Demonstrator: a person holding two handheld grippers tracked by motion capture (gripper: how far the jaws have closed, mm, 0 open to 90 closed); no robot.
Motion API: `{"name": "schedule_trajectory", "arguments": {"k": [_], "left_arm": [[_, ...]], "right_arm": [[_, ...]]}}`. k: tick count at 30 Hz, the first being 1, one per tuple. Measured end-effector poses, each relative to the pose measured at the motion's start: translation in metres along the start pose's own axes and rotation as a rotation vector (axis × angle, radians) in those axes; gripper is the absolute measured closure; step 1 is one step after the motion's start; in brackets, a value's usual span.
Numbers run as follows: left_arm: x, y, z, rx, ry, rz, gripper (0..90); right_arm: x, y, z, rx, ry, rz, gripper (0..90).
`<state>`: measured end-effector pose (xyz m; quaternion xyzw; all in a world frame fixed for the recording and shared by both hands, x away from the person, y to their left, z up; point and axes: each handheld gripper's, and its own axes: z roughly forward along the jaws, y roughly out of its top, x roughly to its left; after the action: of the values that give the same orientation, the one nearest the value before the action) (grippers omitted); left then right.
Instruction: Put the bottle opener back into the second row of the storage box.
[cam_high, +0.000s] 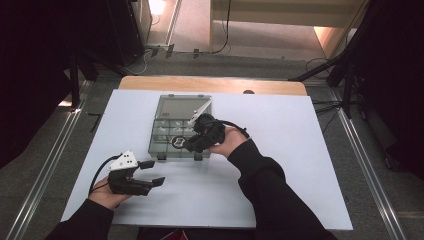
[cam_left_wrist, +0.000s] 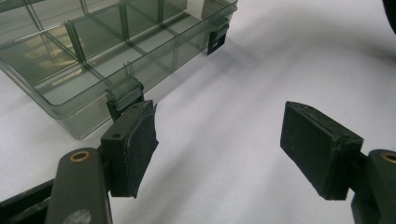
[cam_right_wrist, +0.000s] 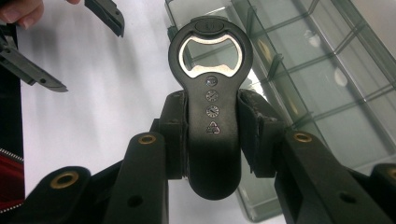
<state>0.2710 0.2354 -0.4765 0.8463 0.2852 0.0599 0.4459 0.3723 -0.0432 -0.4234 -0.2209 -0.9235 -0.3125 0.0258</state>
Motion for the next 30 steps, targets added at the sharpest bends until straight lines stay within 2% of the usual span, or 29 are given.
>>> {"name": "schedule_trajectory", "arguments": {"k": [4,8,16,22,30], "left_arm": [[0.0,0.0,0.0,0.001,-0.001,0.001,26.8],[0.0,0.0,0.0,0.006,-0.001,0.003,26.9],[-0.001,0.0,0.0,0.007,-0.004,0.006,26.9],[-0.001,0.0,0.0,0.006,-0.006,0.006,26.9],[-0.001,0.0,0.0,0.006,-0.008,0.005,26.9]], "right_arm": [[-0.003,0.004,0.006,0.001,-0.014,-0.036,66.5],[-0.006,0.009,0.009,-0.003,-0.007,-0.087,66.5],[-0.01,0.02,0.015,0.015,0.015,-0.083,66.5],[-0.012,0.022,0.023,0.022,0.029,-0.122,66.5],[-0.018,0.021,0.031,0.04,0.036,-0.112,66.6]]}}
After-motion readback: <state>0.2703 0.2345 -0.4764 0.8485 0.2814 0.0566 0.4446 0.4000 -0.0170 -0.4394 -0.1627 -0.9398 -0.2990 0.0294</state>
